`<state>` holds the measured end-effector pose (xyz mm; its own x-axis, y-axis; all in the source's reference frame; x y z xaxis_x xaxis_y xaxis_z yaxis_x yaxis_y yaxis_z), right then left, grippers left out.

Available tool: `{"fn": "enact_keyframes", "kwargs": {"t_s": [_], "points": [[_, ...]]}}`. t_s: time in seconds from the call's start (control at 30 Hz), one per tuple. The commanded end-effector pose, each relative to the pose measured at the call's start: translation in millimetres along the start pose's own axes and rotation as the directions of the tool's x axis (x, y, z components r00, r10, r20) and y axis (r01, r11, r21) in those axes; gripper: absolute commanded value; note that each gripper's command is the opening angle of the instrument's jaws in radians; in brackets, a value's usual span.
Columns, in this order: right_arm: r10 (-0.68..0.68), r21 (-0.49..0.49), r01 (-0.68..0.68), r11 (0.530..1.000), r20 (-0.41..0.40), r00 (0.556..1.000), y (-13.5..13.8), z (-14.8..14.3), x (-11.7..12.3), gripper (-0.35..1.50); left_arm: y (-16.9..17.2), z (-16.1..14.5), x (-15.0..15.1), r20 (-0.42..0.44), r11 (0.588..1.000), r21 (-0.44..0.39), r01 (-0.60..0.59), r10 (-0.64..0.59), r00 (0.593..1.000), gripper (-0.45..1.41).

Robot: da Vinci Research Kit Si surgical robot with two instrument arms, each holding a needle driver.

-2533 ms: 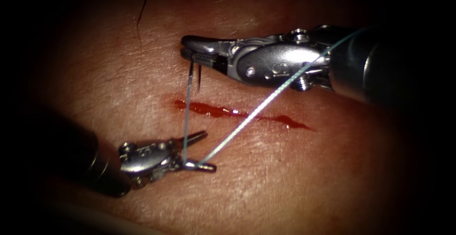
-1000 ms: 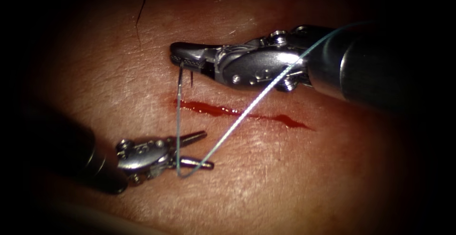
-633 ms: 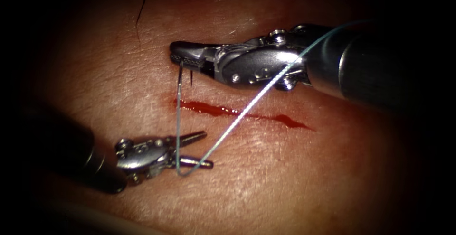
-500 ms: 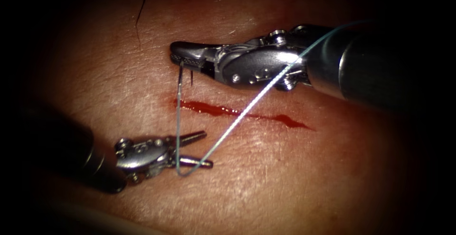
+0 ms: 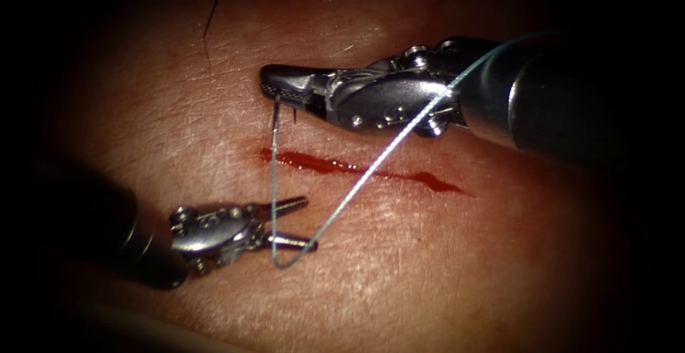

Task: Wound Closure

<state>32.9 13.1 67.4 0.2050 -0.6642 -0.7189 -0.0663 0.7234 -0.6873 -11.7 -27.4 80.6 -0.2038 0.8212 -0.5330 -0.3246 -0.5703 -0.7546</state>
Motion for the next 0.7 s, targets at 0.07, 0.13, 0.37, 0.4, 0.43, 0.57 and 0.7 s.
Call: {"fn": "enact_keyframes", "kwargs": {"t_s": [0.07, 0.13, 0.37, 0.4, 0.43, 0.57, 0.7], "points": [[0.000, 0.007, 0.000, 1.000, -0.001, 1.000, -1.1, 0.9, -0.3, -0.35, 0.2, 0.0, -1.1, 0.004, 1.000, 0.000, 0.003, -0.003, 1.000, 0.57], [-0.002, 0.007, 0.002, 1.000, -0.001, 1.000, -1.3, 0.9, -0.5, -0.35, 0.2, 0.0, -1.1, 0.004, 1.000, 0.000, 0.004, -0.004, 1.000, 0.57], [-0.005, 0.010, 0.005, 1.000, -0.001, 1.000, -1.6, 0.9, -0.5, -0.35, 0.2, 0.0, -1.1, 0.004, 1.000, 0.000, 0.004, -0.004, 1.000, 0.56], [-0.006, 0.010, 0.006, 1.000, -0.001, 1.000, -1.7, 0.9, -0.5, -0.35, 0.1, 0.0, -1.0, 0.004, 1.000, 0.000, 0.004, -0.004, 1.000, 0.56], [-0.006, 0.010, 0.006, 1.000, -0.001, 1.000, -1.7, 0.9, -0.5, -0.35, 0.1, 0.1, -1.0, 0.004, 1.000, 0.000, 0.004, -0.004, 1.000, 0.54], [-0.007, 0.013, 0.007, 1.000, 0.000, 1.000, -1.9, 1.0, -0.6, -0.35, 0.2, 0.1, -1.0, 0.004, 1.000, 0.000, 0.004, -0.004, 1.000, 0.54], [-0.040, 0.016, 0.040, 0.999, -0.002, 0.999, -2.3, 1.0, -0.5, -0.35, 0.2, 0.0, -0.9, 0.004, 1.000, -0.001, 0.005, -0.005, 1.000, 0.54]]}}
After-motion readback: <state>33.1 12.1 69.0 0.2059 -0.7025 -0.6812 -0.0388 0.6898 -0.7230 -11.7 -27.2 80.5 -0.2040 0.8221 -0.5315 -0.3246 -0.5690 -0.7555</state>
